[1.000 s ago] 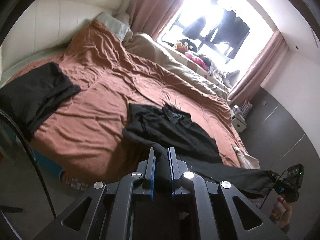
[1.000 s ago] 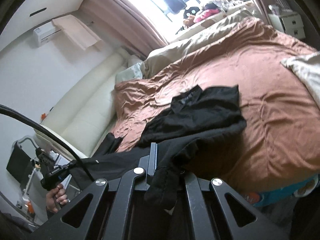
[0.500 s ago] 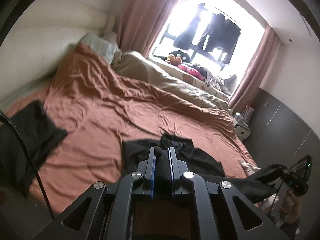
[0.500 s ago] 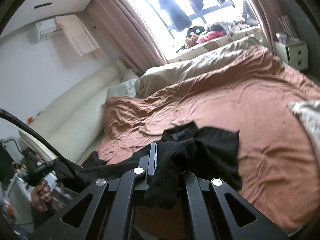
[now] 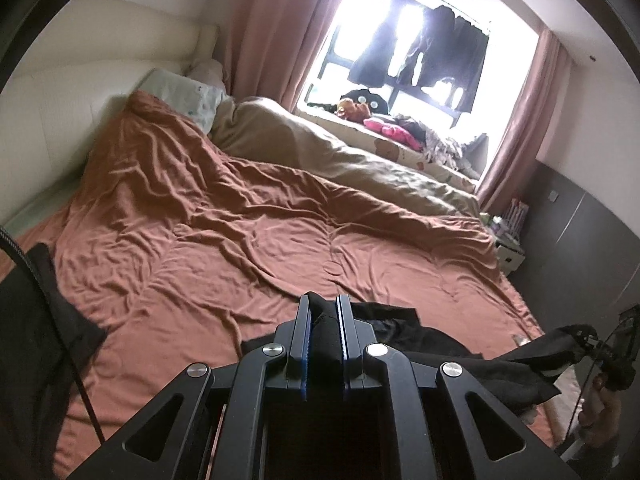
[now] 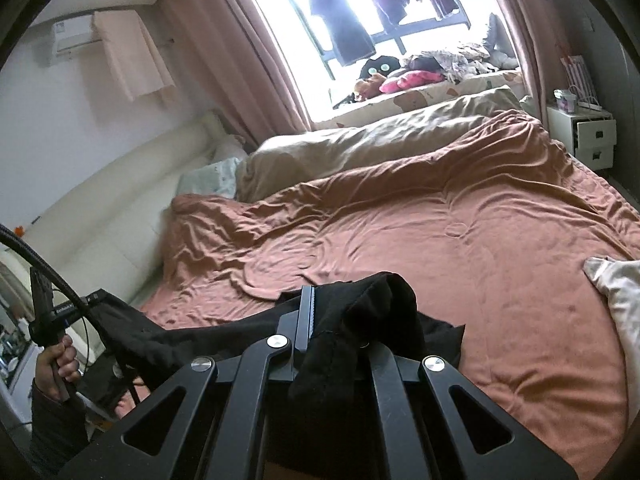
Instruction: Fold large clothes
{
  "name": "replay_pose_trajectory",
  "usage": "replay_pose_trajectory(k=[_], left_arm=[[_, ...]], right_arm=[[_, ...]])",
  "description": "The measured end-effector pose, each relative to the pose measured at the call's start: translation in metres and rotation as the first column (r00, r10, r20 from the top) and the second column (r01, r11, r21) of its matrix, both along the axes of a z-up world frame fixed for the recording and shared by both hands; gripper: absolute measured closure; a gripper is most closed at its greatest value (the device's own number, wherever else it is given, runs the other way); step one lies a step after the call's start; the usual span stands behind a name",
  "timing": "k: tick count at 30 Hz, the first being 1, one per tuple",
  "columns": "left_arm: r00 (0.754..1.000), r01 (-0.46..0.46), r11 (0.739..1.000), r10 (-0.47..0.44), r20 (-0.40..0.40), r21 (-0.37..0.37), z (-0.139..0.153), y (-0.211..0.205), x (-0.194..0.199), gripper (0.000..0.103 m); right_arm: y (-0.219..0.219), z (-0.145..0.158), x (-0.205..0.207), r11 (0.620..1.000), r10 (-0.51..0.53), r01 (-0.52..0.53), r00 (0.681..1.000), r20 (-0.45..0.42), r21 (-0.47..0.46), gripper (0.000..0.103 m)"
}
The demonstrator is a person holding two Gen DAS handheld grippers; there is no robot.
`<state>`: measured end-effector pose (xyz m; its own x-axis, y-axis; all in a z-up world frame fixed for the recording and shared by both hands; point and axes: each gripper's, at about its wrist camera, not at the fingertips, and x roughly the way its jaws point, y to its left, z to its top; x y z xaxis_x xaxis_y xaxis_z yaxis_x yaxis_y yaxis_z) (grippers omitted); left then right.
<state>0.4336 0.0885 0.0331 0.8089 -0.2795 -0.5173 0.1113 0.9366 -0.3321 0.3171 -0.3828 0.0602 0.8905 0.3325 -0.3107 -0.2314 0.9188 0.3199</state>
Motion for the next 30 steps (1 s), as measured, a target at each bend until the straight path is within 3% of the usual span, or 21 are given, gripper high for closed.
replay_pose_trajectory(k=[11, 17, 19, 21, 22, 23, 26, 30], left_arm=[[0.993, 0.005, 0.998, 0.002, -0.118, 0.059, -0.076, -0.010, 0.093, 0.091], [0.988, -0.011, 0.993, 0.028, -0.151, 0.116, -0.112, -0.023, 0.121, 0.089], [0.984, -0.038, 0.988, 0.063, -0.167, 0.149, -0.122, -0.023, 0.129, 0.076], [0.980, -0.028, 0.990, 0.055, -0.189, 0.140, -0.130, -0.022, 0.135, 0.043], [0.980, -0.024, 0.992, 0.049, -0.192, 0.127, -0.131, -0.021, 0.134, 0.020], [0.982, -0.027, 0.993, 0.048, -0.181, 0.118, -0.130, -0.020, 0.132, 0.013], [0.989, -0.032, 0.989, 0.053, -0.139, 0.147, -0.124, -0.019, 0.123, 0.009], [0.983, -0.015, 0.987, 0.044, -0.177, 0.162, -0.129, -0.016, 0.120, 0.009]], right_arm=[[0.019, -0.034, 0.100, 0.997, -0.077, 0.080, 0.983, -0.169, 0.011, 0.101], [0.026, -0.048, 0.138, 0.991, -0.129, 0.131, 0.960, -0.250, -0.009, 0.095], [0.030, -0.048, 0.147, 0.992, -0.128, 0.129, 0.954, -0.271, -0.013, 0.091], [0.033, -0.041, 0.152, 0.996, -0.090, 0.092, 0.955, -0.282, -0.006, 0.078], [0.033, -0.040, 0.155, 0.996, -0.082, 0.085, 0.956, -0.282, -0.001, 0.050], [0.034, -0.037, 0.152, 0.997, -0.080, 0.083, 0.961, -0.267, 0.003, 0.024], [0.033, -0.030, 0.143, 0.994, -0.104, 0.106, 0.968, -0.229, -0.003, 0.019], [0.028, -0.037, 0.142, 0.988, -0.155, 0.152, 0.943, -0.296, -0.033, 0.019]])
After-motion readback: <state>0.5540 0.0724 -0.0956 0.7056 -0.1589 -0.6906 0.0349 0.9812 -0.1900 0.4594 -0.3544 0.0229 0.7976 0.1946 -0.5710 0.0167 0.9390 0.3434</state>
